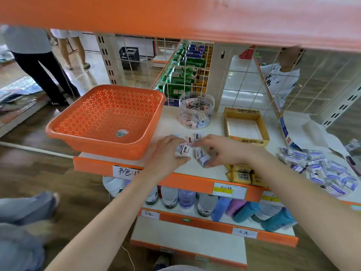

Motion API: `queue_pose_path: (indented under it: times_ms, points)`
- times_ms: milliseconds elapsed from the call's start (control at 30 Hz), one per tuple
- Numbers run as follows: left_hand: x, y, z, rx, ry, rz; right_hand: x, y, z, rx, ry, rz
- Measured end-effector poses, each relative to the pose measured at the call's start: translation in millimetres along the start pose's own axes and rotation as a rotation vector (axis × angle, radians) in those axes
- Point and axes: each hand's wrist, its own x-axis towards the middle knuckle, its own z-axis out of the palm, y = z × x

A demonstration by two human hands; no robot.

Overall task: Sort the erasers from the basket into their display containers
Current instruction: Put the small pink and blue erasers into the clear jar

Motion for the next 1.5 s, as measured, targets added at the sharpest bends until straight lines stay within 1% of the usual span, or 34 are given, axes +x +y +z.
queue_pose_path:
  times_ms: [133,233,300,500,600,700,867,967,1100,1267,1367,1500]
  points:
    - [6,1,8,0.024,-0.025,-0.024,9,-5,14,-0.021,0.126,0.005]
    - [4,-4,10,-0.035,0.040,-0.027,13,-6,17,-0.022,0.175,0.040]
    - [2,-7,11,-0.032,0.075,-0.013,13,-7,17,-0.017,0.198,0.049]
    - [1,-4,11,-0.064,0.055,-0.050,14,-12,18,-0.008,0.240,0.064]
    - [2,-4,13,-0.017,0.014,-0.025,12,-13,21,0.016,0.262,0.052]
    - [3,-5,14,0.008,0.009,-0.006,9,-11,24,0.036,0.269,0.058]
    - [4,-6,14,-0.011,0.002,-0.062,6,-11,25,0.019,0.280,0.063]
    - [3,-7,12,-0.049,-0.030,-0.078,6,-11,23,0.031,0.269,0.064]
    - [-1,-6,9,-0.134,-0.048,-0.035,4,-14,21,0.106,0.274,0.053]
    - [-4,-3,6,-0.147,-0.007,0.015,8,-11,24,0.116,0.317,0.066]
    - [-6,-1,4,-0.212,0.032,0.010,10,-8,24,0.111,0.348,0.087]
    - [-3,3,0,-0.284,0.041,-0.018,12,-7,18,0.208,0.383,0.098]
